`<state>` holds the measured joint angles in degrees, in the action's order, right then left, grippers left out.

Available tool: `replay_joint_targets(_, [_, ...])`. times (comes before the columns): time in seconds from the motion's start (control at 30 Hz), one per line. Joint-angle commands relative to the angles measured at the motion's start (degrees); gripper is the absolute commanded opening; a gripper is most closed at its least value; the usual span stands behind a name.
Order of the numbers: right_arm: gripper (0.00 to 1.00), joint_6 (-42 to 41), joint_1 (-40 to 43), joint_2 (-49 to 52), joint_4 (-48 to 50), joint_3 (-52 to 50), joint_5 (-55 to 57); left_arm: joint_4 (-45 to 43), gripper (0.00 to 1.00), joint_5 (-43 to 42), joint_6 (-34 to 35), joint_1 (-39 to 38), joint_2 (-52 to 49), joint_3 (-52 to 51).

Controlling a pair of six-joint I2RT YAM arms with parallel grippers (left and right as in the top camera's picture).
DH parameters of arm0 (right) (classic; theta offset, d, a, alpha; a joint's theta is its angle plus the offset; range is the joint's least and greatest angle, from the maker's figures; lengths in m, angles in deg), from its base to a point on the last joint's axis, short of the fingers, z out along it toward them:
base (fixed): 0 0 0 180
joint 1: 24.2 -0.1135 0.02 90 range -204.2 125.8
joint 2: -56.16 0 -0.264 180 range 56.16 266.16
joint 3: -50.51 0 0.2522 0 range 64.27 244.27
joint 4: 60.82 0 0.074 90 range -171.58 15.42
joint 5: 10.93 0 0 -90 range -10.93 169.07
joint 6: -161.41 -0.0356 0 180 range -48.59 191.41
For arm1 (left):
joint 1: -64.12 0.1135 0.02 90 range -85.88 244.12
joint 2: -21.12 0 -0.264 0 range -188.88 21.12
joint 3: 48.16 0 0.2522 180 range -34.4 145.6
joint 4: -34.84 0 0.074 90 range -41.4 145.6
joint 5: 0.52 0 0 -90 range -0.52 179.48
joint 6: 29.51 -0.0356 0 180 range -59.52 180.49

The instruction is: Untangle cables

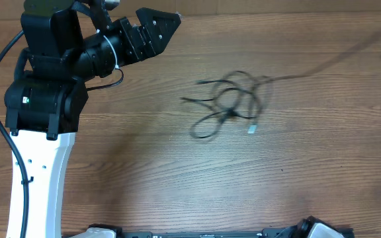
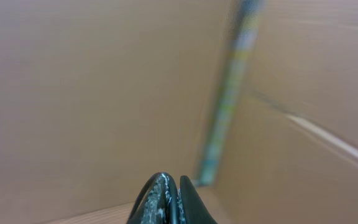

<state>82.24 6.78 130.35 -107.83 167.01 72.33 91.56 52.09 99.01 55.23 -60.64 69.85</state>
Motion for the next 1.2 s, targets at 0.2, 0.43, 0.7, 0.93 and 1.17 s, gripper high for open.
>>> replay_joint_targets(0.2, [0.04,-8.26,5.53,0.52,-1.31,0.24,3.15,1.92,1.00,0.61,-4.85,0.37,0.48,1.44])
replay_joint_targets(0.43, [0.04,-8.33,3.69,0.55,-0.11,0.24,-13.97,8.37,1.00,0.35,-16.79,0.17,-0.35,1.22])
replay_joint_targets(0.7, [0.04,-9.57,-2.54,0.55,-0.31,0.24,-20.00,17.09,1.00,-0.92,-16.35,-4.33,-9.27,1.22])
replay_joint_targets(0.93, [0.04,-9.57,-5.92,0.55,0.00,0.24,-20.81,12.15,1.00,-1.99,-23.85,-12.31,-21.79,1.22])
replay_joint_targets(1.17, [0.04,-9.57,-5.90,0.57,-0.02,0.24,-24.83,3.30,0.98,-1.14,-41.92,-16.63,-32.26,1.22])
